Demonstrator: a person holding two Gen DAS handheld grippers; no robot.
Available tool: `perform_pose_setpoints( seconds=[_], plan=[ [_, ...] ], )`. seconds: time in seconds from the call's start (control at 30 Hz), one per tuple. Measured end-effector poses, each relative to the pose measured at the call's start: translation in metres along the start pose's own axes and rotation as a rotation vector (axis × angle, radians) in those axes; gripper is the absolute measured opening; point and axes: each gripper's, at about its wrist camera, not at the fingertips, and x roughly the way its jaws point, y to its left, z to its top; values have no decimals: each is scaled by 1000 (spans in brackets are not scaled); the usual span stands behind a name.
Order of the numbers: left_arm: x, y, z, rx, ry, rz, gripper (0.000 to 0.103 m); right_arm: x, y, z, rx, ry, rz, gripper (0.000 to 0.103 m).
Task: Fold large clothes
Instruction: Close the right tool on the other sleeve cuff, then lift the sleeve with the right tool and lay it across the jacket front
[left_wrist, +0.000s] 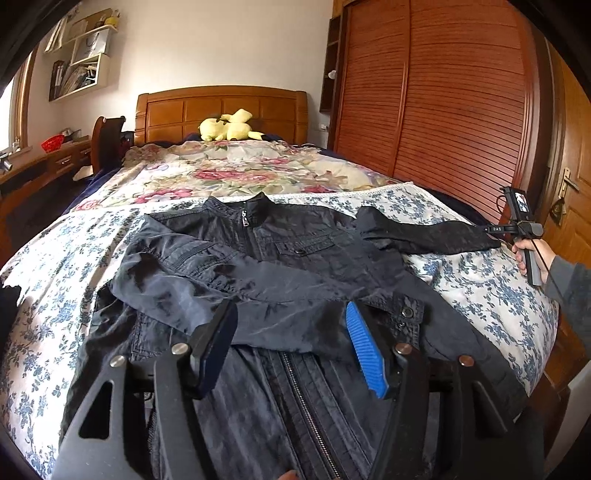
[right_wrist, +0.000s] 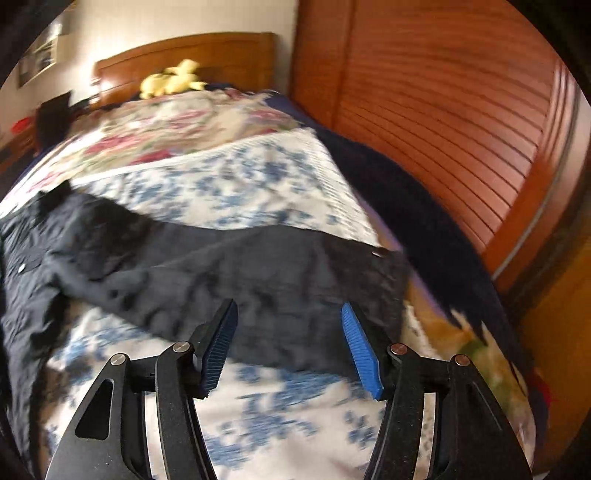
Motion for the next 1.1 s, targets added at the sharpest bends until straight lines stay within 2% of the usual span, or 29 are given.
perform_pose_setpoints(
  seconds=[0.13, 0.33, 0.47, 0.6, 0.63, 0.73, 0.77, 0.87, 0.97, 1.1],
  plan=[
    [3, 5, 1, -11, 12, 1, 61, 13, -22, 1, 71, 42, -31, 60],
    [7, 7, 2, -2, 21, 1, 61, 25, -36, -4, 103, 86, -101, 62],
    [9, 5, 2, 5, 27, -3, 61, 32, -43, -9, 135, 135, -75, 62],
    [11, 3, 2, 13, 30, -6, 61, 36, -35, -13, 86, 185, -50, 63],
    [11, 3, 2, 15, 33, -7, 61, 38, -32, -13, 68, 191, -52, 58],
    [12, 3, 1, 17, 39, -10, 61, 36, -18, -14, -13, 197, -53, 24],
    [12, 3, 1, 18, 39, -11, 61, 30, -13, -14, -46, 188, -62, 18],
    [12, 4, -1, 24, 47, -9, 61, 13, -1, -9, -95, 137, -90, 10],
    [8, 5, -3, 30, 49, -11, 61, -19, 11, 3, -116, 32, -105, 9],
    [-5, 8, -4, 32, 34, -10, 61, -69, 41, 21, -170, -109, -79, 9]
  ],
)
